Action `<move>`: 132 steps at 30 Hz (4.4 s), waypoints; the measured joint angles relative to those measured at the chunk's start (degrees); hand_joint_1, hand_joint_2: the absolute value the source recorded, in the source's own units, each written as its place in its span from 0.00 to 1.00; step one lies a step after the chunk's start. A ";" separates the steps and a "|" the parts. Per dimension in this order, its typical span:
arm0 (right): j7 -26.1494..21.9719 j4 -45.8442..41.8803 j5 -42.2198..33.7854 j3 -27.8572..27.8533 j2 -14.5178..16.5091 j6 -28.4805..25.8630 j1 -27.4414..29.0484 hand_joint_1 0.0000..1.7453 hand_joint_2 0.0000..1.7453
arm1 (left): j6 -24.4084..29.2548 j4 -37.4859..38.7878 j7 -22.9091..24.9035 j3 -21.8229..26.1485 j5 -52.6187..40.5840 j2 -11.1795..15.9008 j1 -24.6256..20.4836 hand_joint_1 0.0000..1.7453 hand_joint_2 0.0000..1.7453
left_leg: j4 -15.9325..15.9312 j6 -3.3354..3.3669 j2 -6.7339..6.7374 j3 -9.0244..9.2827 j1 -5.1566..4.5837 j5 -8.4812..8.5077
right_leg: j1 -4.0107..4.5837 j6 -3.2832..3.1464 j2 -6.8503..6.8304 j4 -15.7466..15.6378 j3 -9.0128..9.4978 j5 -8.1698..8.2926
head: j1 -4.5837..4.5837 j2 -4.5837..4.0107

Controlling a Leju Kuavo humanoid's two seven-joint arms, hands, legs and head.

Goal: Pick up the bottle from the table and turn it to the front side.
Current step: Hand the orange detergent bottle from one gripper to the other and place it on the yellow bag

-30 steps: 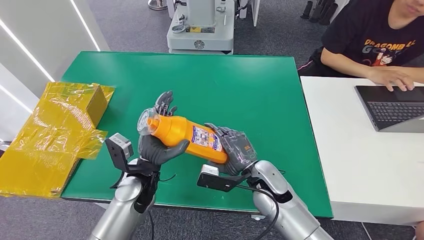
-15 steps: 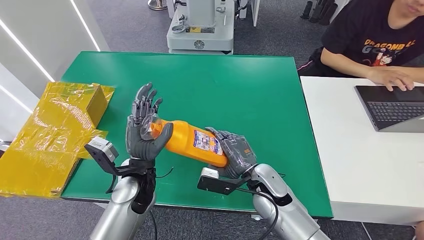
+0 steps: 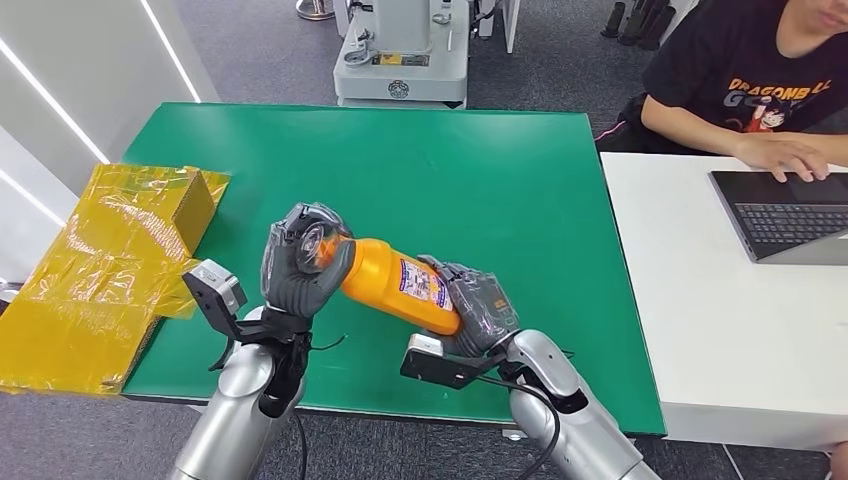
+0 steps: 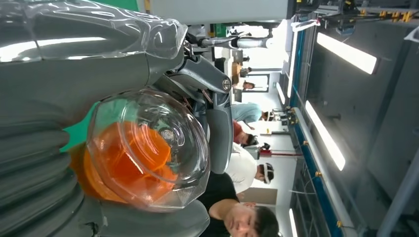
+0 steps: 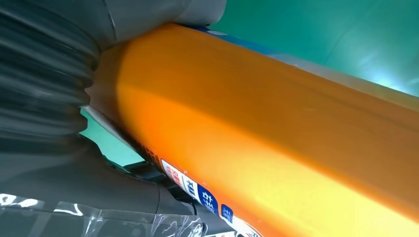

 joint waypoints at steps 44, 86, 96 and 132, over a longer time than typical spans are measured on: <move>0.16 0.40 1.33 0.79 -0.28 -3.42 -0.06 1.00 1.00 | -6.31 2.39 4.52 -1.86 -3.56 1.02 -0.42 0.30 1.00 | 0.00 0.00 -0.01 -0.01 0.00 0.00 | 0.00 0.00 -0.01 0.00 0.00 0.00 | -0.01 0.00; 1.51 -0.89 0.84 0.76 0.07 -3.36 1.33 0.00 1.00 | -2.29 2.32 1.73 -1.94 -0.36 -0.95 0.94 1.00 1.00 | 0.00 0.00 -0.01 -0.01 0.00 0.00 | 0.00 0.00 -0.01 0.00 0.01 0.00 | 0.00 0.00; 1.21 -2.77 0.07 0.94 0.96 -4.46 3.45 0.00 1.00 | -1.26 2.34 1.42 -1.51 -0.62 0.07 0.94 1.00 1.00 | -0.02 0.00 -0.02 -0.02 0.00 0.00 | 0.00 0.00 -0.03 0.00 0.01 0.00 | 0.00 0.00; -2.17 -14.49 -9.93 -2.86 1.18 -14.95 14.08 0.00 1.00 | 7.02 -4.30 0.21 8.39 -12.64 13.99 -3.32 1.00 1.00 | -0.03 -0.03 -0.01 0.00 0.01 0.02 | 0.01 -0.01 -0.01 0.02 0.01 -0.01 | 0.00 0.00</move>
